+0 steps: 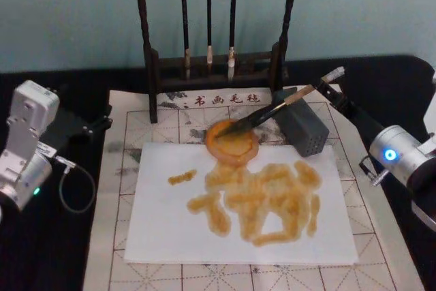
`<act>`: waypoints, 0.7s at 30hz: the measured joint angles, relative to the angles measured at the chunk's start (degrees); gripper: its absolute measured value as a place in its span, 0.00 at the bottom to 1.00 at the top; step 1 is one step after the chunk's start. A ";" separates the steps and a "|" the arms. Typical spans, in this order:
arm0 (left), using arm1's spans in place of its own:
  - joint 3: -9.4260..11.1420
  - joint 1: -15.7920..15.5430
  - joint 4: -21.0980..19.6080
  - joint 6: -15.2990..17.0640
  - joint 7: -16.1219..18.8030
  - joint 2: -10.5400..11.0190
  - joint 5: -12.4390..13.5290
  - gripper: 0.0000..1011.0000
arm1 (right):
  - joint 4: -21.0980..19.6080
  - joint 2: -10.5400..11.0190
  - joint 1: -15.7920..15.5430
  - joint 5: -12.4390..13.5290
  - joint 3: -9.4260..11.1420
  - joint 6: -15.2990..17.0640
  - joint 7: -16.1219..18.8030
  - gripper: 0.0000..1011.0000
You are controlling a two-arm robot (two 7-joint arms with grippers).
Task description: Pick up the brush from the inkstone, write on the paper, then place the brush back to its original position.
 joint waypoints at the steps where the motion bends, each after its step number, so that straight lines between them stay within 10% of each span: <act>1: 0.00 0.00 0.00 0.00 0.00 0.00 0.00 0.99 | 0.43 -0.37 0.40 0.57 0.00 0.02 -0.36 0.99; 21: 0.00 0.00 0.00 0.00 0.00 0.00 0.00 0.99 | 6.67 -2.63 5.31 4.59 -2.13 -0.83 -1.89 0.99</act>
